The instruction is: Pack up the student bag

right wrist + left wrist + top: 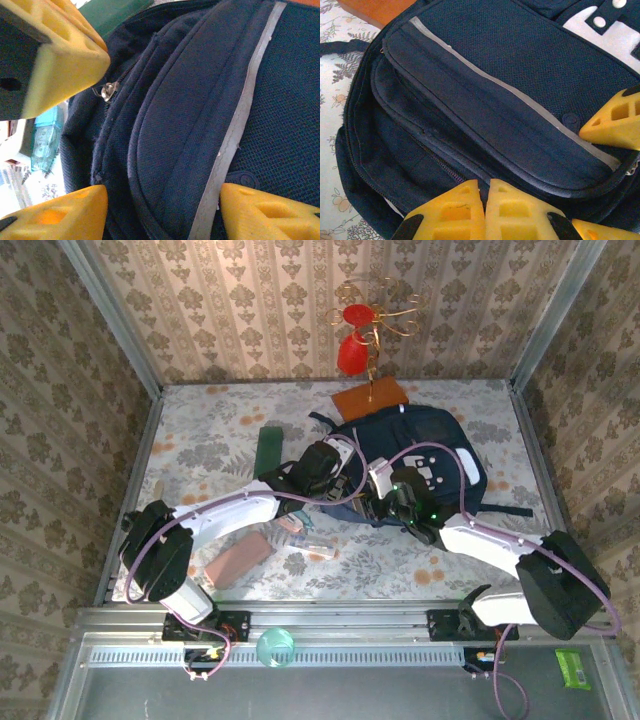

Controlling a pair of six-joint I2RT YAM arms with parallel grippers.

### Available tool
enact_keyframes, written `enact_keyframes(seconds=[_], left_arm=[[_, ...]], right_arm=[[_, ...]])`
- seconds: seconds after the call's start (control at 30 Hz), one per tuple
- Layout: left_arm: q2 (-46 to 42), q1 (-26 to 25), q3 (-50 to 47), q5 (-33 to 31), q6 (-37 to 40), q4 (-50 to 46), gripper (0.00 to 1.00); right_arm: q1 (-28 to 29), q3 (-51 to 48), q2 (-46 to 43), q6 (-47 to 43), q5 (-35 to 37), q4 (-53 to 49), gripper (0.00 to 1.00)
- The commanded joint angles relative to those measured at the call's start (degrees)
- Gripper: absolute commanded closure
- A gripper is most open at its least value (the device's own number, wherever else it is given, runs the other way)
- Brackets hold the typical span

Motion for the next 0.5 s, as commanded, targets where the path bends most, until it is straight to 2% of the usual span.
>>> enact_keyframes(seconds=[0.0, 0.07, 0.23, 0.37, 0.47], left_arm=[[-2.8, -0.5, 0.9, 1.1, -0.4, 0.7, 1.00], [-2.9, -0.5, 0.7, 0.7, -0.4, 0.8, 1.00], [-2.3, -0.3, 0.3, -1.3, 0.4, 0.2, 1.00], [-1.7, 0.4, 0.1, -3.3, 1.4, -0.3, 1.00], [-0.9, 1.5, 0.1, -4.4, 2.3, -0.6, 1.00]], right_arm=[[0.3, 2.1, 1.3, -0.6, 3.4, 2.0, 0.44], [0.3, 1.7, 1.5, -0.7, 5.0, 2.4, 0.51], [0.3, 0.7, 0.7, -0.9, 7.9, 2.6, 0.84], [0.3, -0.7, -2.1, -0.4, 8.6, 2.0, 1.00], [0.2, -1.8, -4.7, 0.7, 9.0, 0.8, 1.00]])
